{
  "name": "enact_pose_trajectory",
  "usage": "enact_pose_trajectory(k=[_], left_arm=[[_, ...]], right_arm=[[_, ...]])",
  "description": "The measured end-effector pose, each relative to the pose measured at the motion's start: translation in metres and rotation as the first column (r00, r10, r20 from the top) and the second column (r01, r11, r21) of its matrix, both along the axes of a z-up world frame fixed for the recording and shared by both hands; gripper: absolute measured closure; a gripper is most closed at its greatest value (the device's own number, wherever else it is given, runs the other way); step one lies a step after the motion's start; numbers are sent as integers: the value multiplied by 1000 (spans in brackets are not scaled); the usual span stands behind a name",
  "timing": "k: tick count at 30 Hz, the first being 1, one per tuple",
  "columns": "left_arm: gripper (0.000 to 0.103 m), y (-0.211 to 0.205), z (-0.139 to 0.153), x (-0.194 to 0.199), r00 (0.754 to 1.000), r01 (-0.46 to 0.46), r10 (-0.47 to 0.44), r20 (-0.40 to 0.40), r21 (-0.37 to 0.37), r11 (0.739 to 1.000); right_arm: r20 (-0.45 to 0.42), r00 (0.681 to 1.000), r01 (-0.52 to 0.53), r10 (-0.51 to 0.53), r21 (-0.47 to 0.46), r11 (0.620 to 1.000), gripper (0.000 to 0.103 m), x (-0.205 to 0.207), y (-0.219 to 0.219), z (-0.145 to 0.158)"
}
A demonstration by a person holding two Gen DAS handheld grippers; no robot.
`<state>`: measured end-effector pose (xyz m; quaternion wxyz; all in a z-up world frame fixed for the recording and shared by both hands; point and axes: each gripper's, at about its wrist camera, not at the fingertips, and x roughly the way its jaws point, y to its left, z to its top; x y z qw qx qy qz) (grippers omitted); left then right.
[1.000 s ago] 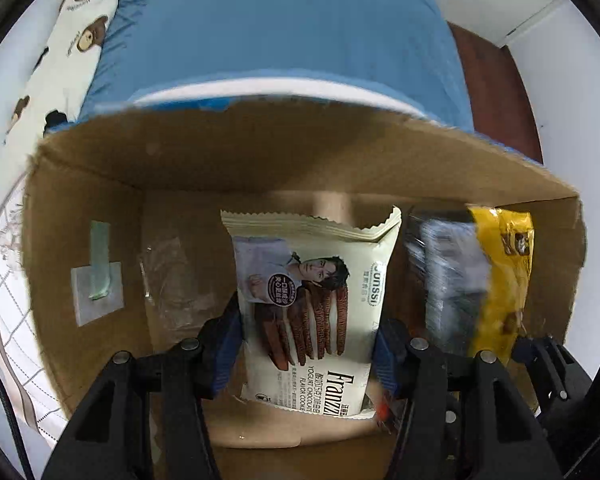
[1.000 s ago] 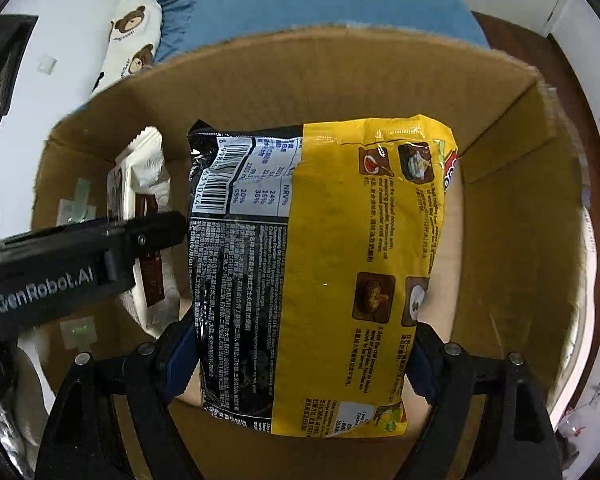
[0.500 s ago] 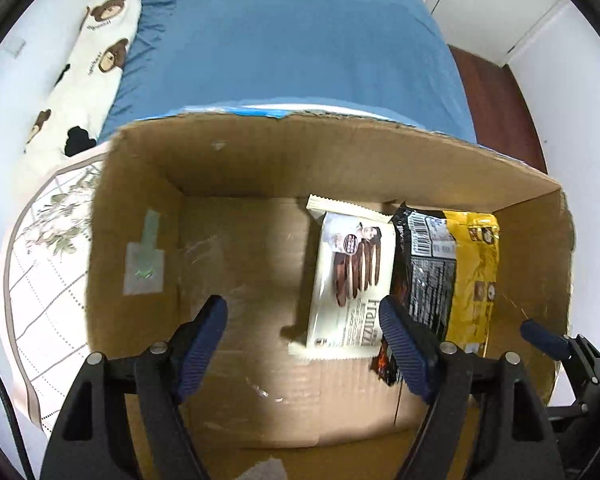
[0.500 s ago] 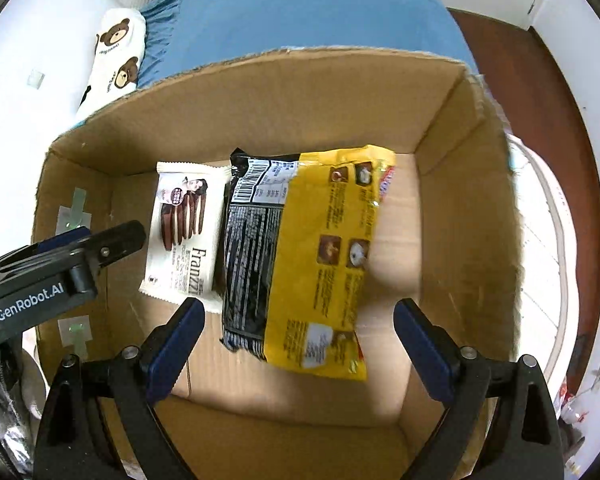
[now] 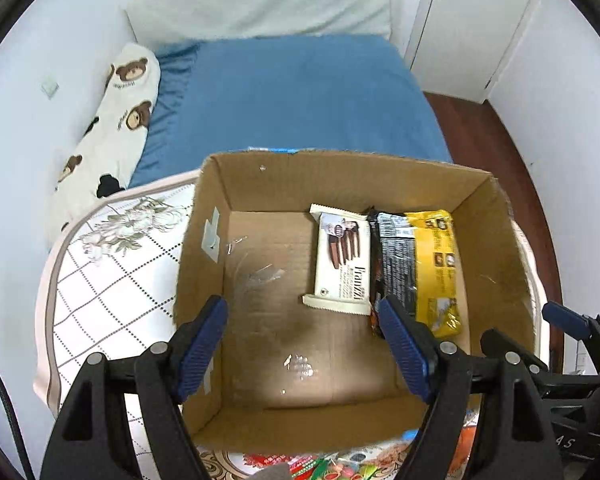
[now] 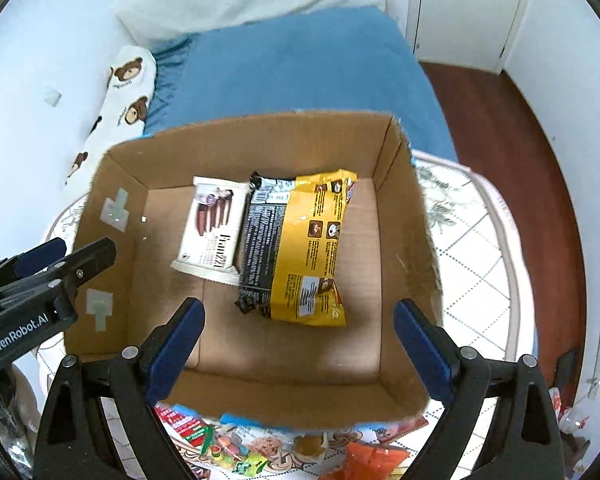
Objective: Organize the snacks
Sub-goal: 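Carry both packs into the cardboard box and open both tools, then grasp the orange sunflower-seed bag with left tool while right tool grasps oat cookie pack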
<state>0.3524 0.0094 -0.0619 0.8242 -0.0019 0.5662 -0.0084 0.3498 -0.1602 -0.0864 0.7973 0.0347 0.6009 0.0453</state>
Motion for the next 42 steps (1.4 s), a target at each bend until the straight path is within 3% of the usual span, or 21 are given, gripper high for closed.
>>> enact_pose_trajectory(k=[8,13,16,20,22,24,28,30,32,35,37,38,39,42], left_arm=[[26,0,37,-44,995,4,-4,98,-1,1000],[26,12,47,-75,994,-27,31,107,-45,999],[26,24,35,-93,996,-60,64,67,-63,996],[26,55,-14,-131,983,-162,149,-107,-118,980],[26,72,-49,-153,952,-238,199,-232,-152,959],[26,89,-92,-182,892,-337,246,-379,-194,921],[26,106,-163,-230,741,-518,292,-605,-238,822],[26,112,-192,-249,650,-622,311,-694,-250,742],[26,115,-208,-257,599,-686,322,-733,-263,678],[26,118,-225,-259,547,-757,351,-760,-270,594],[26,121,-233,-257,523,-789,389,-759,-258,557],[26,122,-237,-255,517,-795,414,-749,-242,556],[26,123,-239,-254,519,-791,438,-735,-218,572],[30,120,-237,-246,565,-744,489,-665,-156,650]], right_arm=[[102,995,15,-15,7,1000,6,-44,0,46],[131,990,35,-42,52,998,6,-79,-5,64],[106,993,47,-56,85,995,6,-100,-8,60],[24,997,72,-76,141,987,6,-133,-10,27],[-35,996,87,-83,167,982,6,-150,-10,3],[-97,991,110,-93,192,975,6,-166,-9,-23],[-186,977,143,-105,207,968,6,-190,-7,-67],[-212,971,157,-113,205,966,6,-197,-6,-83],[-226,966,176,-127,208,962,6,-200,-6,-96],[-229,962,198,-150,206,958,10,-195,-1,-111],[-227,961,202,-155,200,959,24,-188,5,-118],[-228,962,200,-153,197,960,29,-185,10,-123],[-236,960,200,-152,194,960,34,-181,15,-130],[-264,951,214,-163,178,960,34,-172,27,-148]])
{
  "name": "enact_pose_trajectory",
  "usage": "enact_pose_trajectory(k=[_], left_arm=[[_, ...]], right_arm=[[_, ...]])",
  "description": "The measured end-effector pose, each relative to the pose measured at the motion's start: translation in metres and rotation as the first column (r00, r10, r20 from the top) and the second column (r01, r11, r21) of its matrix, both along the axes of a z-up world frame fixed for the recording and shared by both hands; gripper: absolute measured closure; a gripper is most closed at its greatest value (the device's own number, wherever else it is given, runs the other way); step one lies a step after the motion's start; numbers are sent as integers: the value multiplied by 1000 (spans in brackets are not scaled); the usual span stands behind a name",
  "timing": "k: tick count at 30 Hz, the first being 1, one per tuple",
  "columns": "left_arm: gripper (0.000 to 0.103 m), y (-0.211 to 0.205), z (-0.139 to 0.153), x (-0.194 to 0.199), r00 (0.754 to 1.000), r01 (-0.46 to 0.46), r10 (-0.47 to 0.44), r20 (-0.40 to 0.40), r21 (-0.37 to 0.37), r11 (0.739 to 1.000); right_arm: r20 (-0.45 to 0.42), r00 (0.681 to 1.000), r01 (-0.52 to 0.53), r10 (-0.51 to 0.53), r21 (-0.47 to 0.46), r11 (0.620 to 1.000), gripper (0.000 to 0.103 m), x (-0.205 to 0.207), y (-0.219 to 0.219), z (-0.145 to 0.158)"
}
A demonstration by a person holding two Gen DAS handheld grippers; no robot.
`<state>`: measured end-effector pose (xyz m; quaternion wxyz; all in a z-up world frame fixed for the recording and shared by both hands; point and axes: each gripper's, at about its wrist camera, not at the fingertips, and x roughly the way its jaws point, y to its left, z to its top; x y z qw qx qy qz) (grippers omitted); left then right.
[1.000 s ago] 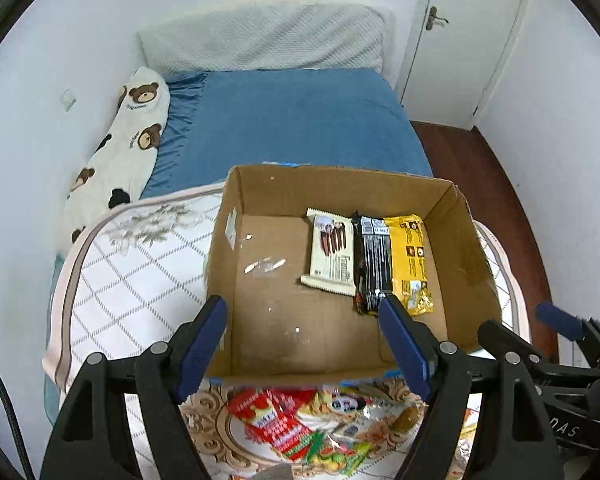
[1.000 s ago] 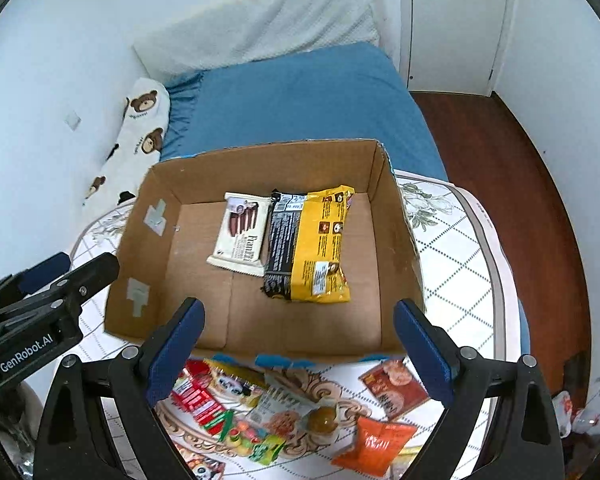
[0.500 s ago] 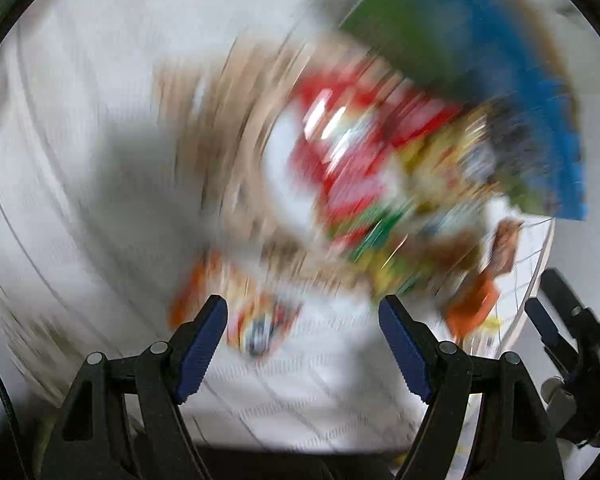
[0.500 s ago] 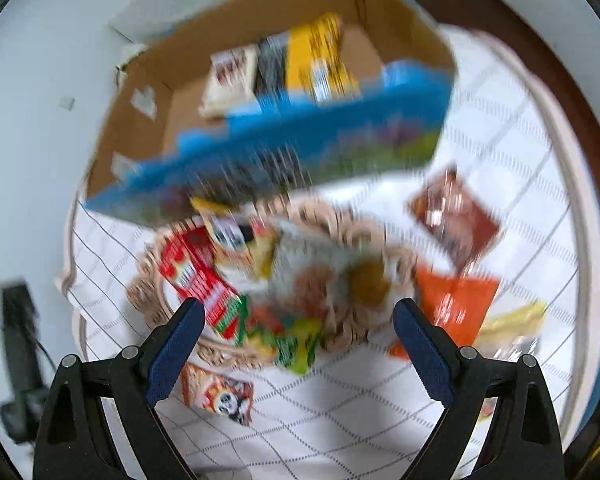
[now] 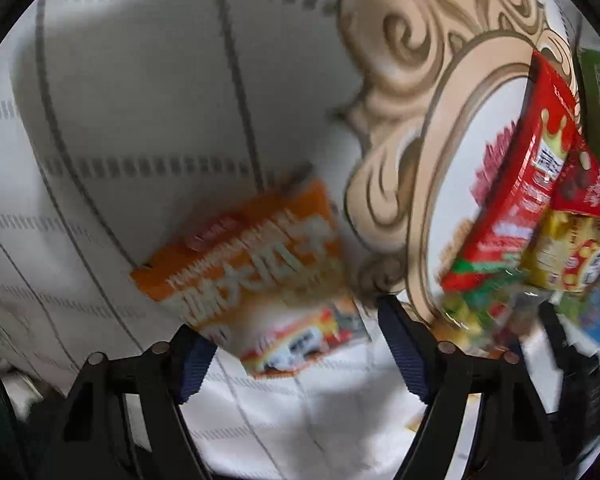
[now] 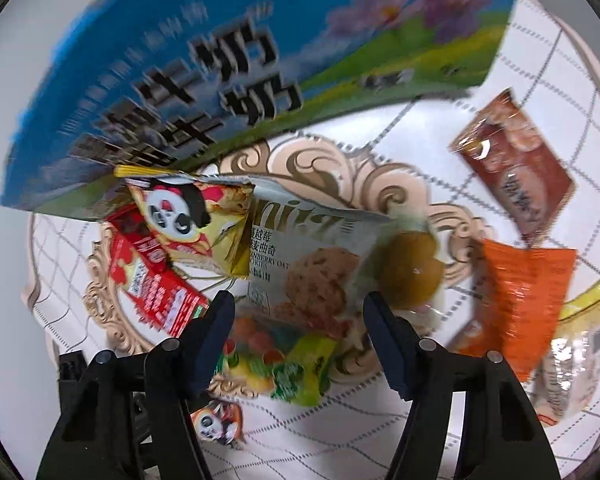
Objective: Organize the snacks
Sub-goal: 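Grasp the orange sunflower-seed bag with left tool while right tool grasps oat cookie pack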
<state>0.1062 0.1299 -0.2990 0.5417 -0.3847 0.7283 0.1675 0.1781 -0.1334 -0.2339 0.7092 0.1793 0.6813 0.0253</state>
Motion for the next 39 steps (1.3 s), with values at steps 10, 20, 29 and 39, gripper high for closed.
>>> enact_pose_trajectory(k=[10,20,29,39], left_arm=[[35,-69,25,33,791,566,-612,14,365,740],[43,-116,18,9,715,645,-699,2,382,662],[27,-136,4,-13,723,657,-691,35,277,701],[45,-77,11,-53,722,652,-690,52,285,703]], right_arm=[[-17,996,-84,83,-44,995,47,-2,7,-21],[-152,925,-364,347,-104,926,48,-73,-1,-29],[-211,929,-326,305,-69,943,40,-102,-15,-41],[-186,956,-251,229,-103,963,34,-79,-28,-40]])
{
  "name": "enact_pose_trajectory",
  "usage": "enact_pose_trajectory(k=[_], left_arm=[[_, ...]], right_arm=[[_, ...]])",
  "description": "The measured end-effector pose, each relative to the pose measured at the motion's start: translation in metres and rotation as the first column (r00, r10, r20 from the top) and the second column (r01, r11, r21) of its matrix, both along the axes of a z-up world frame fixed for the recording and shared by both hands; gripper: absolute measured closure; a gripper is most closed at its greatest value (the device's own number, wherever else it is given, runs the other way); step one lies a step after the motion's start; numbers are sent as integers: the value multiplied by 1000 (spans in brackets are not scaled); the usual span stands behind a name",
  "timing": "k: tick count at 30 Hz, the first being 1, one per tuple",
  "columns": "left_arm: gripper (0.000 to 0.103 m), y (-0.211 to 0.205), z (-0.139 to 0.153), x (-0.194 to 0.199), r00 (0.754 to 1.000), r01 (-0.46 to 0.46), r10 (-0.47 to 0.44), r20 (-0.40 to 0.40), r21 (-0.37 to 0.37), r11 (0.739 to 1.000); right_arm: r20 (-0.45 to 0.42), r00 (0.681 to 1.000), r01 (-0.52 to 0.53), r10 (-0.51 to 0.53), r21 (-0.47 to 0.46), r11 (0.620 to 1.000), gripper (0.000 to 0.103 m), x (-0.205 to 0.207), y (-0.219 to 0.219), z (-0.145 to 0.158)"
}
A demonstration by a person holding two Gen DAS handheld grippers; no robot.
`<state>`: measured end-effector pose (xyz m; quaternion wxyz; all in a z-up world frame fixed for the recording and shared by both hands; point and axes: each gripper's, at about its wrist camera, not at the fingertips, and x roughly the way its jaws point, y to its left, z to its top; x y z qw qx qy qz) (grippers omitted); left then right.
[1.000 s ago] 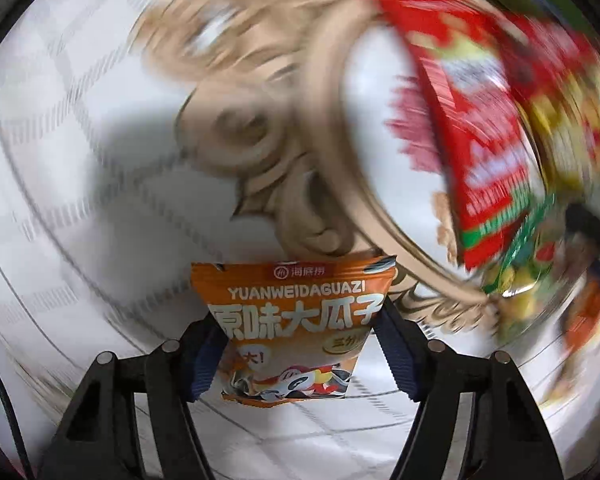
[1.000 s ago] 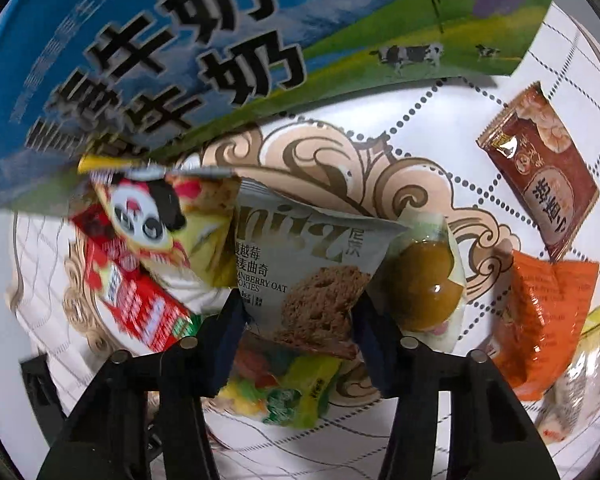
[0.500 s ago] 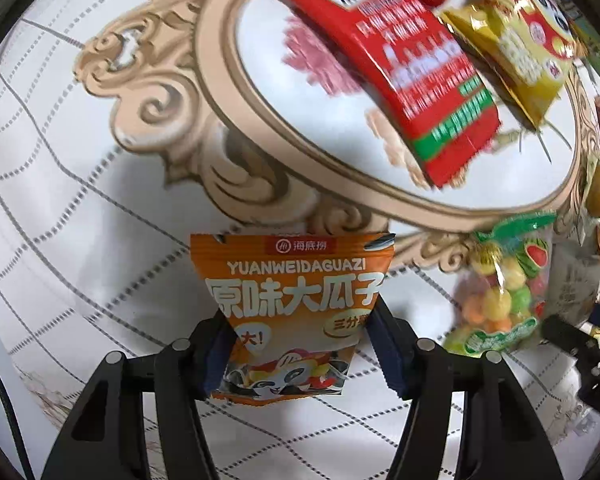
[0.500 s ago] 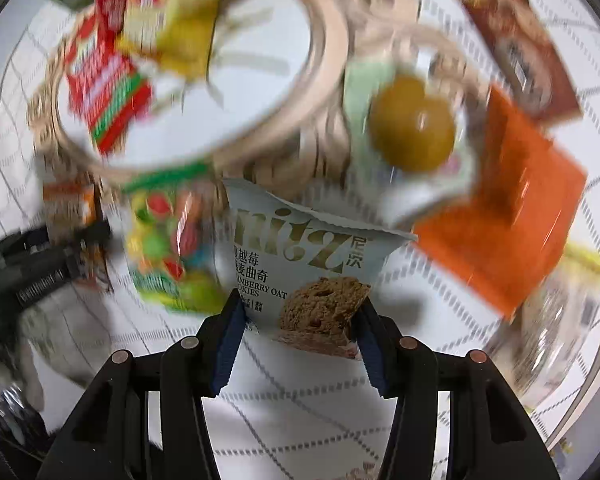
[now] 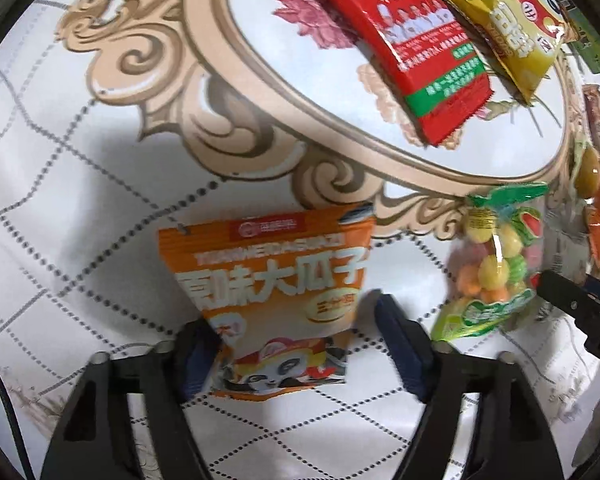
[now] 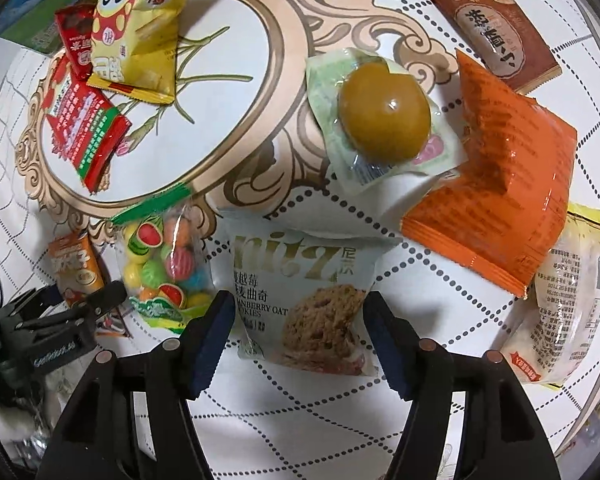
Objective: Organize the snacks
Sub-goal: 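Grasp the orange sunflower-seed bag with left tool while right tool grasps oat cookie pack, then carry both packs into the box and release them beside the others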
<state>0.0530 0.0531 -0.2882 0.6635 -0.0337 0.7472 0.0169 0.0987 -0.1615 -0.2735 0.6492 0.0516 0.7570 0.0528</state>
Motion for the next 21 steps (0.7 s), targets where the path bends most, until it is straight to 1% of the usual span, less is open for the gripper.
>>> enact_pose_trajectory(k=[1,2,3,4,8,12,13,16,19,21], left_arm=[[48,1,2,-2,1000,2,-2,8,13,1000],[49,-1,5,-4,1000,-1,1,13,13,1000],[50,-3,8,-6,1000,-3,3,17,16,1000],[50,-4,10,-8,1000,-1,0,21,25,1000],[52,-5,28,-19,999,13,-15,51,48,999],[52,-6,50,-21,997,23,-24,75,25,999],[52,-8,55,-17,996,26,-27,83,15,1000],[52,-6,83,-17,991,48,-45,124,-17,999],[52,-14,117,-13,982,68,-56,178,-60,996],[52,-20,146,-5,973,79,-53,223,-108,991]], right_arm=[[6,1000,-6,6,-14,1000,34,1,1,-1],[9,1000,-13,13,-27,1000,35,-4,2,-10],[17,1000,-15,16,-39,999,41,-5,2,-12],[26,1000,-12,13,-46,999,43,-6,5,-10],[53,999,-6,8,-46,999,44,-13,-1,-7],[69,998,6,-5,-17,1000,44,-22,-10,10],[77,997,9,-9,-2,1000,44,-24,-13,16],[96,995,21,-26,53,998,44,-28,-20,40],[134,990,21,-35,107,994,44,-24,-24,71],[164,985,19,-43,146,989,44,-16,-29,96]])
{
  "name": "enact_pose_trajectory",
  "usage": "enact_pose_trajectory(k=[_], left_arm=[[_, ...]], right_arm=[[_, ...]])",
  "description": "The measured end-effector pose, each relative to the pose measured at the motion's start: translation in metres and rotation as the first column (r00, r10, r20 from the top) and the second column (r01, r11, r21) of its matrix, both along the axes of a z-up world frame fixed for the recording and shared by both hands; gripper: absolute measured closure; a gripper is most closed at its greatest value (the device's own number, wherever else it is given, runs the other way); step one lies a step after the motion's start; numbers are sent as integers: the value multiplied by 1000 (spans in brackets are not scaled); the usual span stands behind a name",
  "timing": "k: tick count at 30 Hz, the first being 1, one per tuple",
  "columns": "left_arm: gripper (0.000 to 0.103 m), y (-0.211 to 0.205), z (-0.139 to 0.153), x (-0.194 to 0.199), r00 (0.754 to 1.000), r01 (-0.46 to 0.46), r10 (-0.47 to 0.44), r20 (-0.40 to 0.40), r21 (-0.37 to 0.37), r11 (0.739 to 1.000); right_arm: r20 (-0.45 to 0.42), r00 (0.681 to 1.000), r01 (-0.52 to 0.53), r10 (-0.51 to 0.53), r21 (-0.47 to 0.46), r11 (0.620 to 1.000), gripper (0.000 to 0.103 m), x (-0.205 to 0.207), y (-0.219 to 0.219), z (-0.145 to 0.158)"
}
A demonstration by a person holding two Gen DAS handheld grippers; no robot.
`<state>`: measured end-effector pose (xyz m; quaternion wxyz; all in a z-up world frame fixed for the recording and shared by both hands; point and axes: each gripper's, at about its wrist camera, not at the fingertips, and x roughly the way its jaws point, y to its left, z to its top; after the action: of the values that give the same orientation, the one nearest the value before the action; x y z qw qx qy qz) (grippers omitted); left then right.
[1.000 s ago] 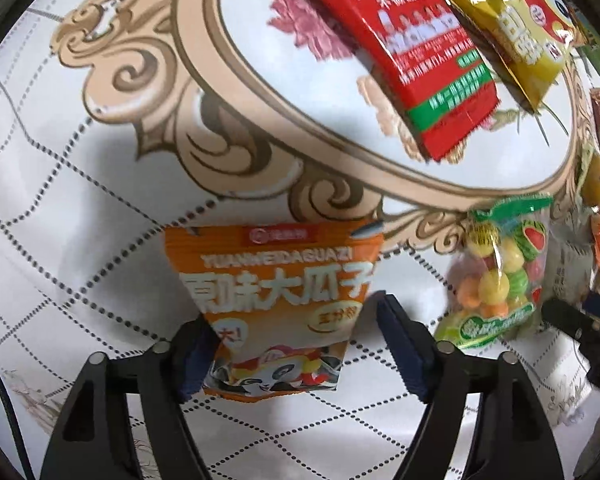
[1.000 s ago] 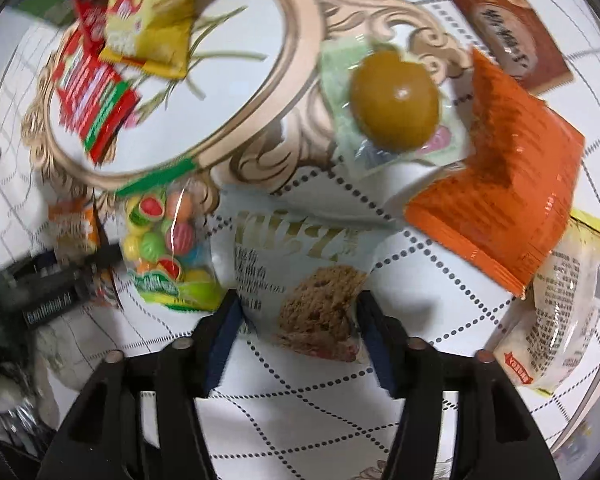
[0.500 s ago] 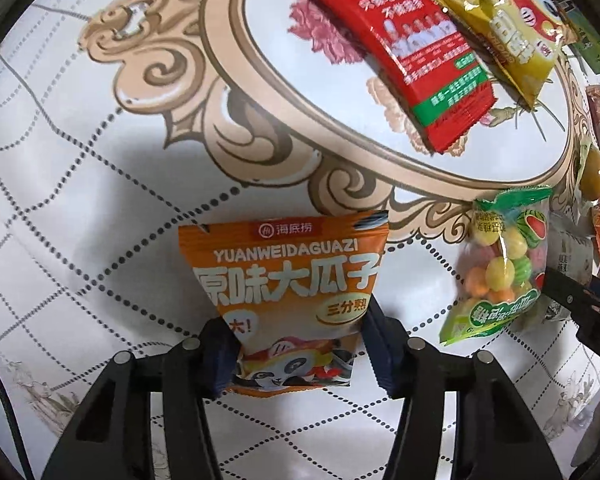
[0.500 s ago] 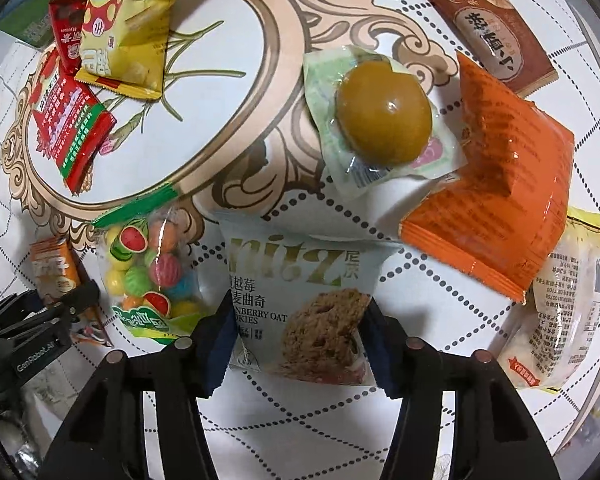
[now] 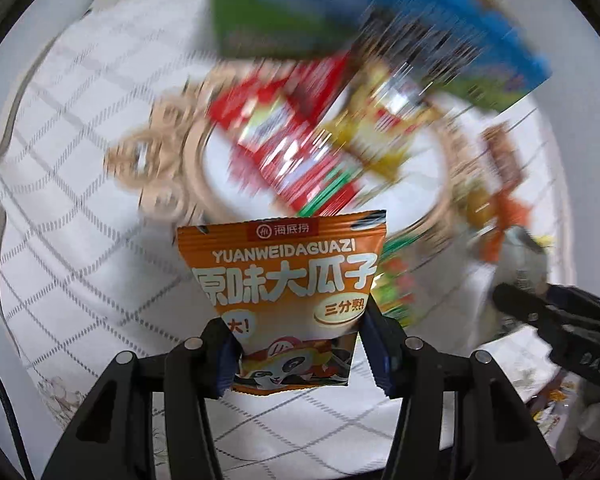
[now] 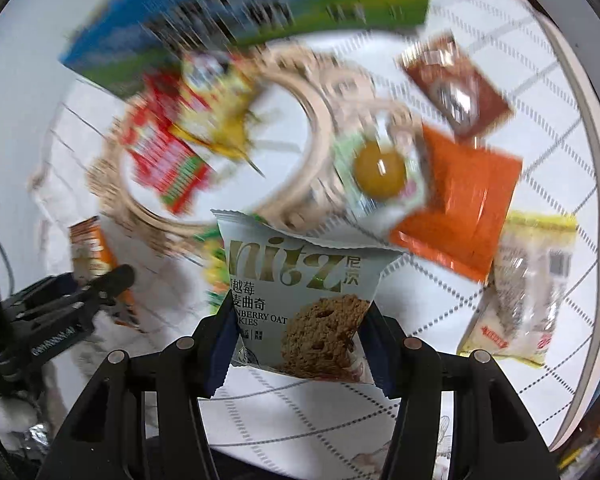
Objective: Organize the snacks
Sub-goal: 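Carry both packs into the box and release them beside the others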
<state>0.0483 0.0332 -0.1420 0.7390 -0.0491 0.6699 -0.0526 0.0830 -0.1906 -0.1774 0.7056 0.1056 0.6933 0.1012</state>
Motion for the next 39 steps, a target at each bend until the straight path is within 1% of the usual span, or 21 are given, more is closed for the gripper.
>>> enact_pose_trajectory(k=[2,3,6,7,9,11,14,17,19,21,22,25,26,28,29,31,32,33,35,38,39], left_arm=[[52,-6,26,14,999,10,-8,40,-36,999],[52,-3,37,27,998,16,-13,58,-52,999],[52,-12,82,65,993,34,-22,113,-99,995],[52,-15,97,78,990,41,-26,139,-108,993],[52,-42,106,129,985,49,-31,172,-97,994],[52,-47,117,159,979,58,-41,198,-78,995],[52,-50,118,205,978,58,-49,203,-39,998],[52,-50,109,255,984,49,-47,173,-9,999],[52,-49,91,276,988,36,-37,152,8,999],[52,-44,69,310,993,29,-33,117,36,999],[52,-42,61,317,994,26,-31,104,45,999],[52,-36,38,353,998,15,-20,63,82,997],[52,-33,30,364,999,10,-14,46,82,997],[51,-29,15,382,1000,3,-4,13,93,996],[51,-27,7,390,1000,1,-1,-4,108,994],[50,-24,-6,401,999,-4,8,-32,114,993],[47,-22,-11,405,999,-7,12,-46,102,995],[37,-21,-14,408,998,-10,15,-55,94,996],[26,-20,-20,412,998,-13,18,-59,85,996],[26,-19,-22,411,999,-21,25,-43,89,996],[26,-18,-24,409,999,-27,30,-42,78,997]], right_arm=[[44,999,2,-3,31,1000,44,13,1,30],[70,998,2,-5,44,999,44,20,3,44],[151,988,7,-18,74,997,44,50,2,90],[169,985,9,-22,78,997,44,59,2,99],[220,975,23,-39,77,997,44,84,-6,122],[255,966,32,-47,62,998,44,111,-9,136],[278,958,64,-75,47,997,44,159,-13,147],[276,958,82,-84,19,996,44,200,-15,135],[256,963,90,-90,12,996,44,232,-19,122],[224,970,98,-95,-3,995,44,265,-20,105],[206,974,96,-91,-11,995,44,281,-20,95],[176,981,95,-87,-43,995,44,310,-16,72],[161,983,95,-88,-40,995,44,319,-15,64],[130,987,100,-95,-35,994,43,332,-17,50],[113,989,103,-97,-50,993,42,341,-17,41],[104,990,104,-96,-72,992,17,348,-16,31],[109,989,109,-101,-76,991,14,351,-16,29],[112,988,113,-105,-71,991,14,353,-17,27],[105,988,119,-113,-54,991,14,354,-18,26],[108,989,107,-99,-72,992,14,353,-16,25],[102,990,106,-98,-67,992,14,352,-15,24]])
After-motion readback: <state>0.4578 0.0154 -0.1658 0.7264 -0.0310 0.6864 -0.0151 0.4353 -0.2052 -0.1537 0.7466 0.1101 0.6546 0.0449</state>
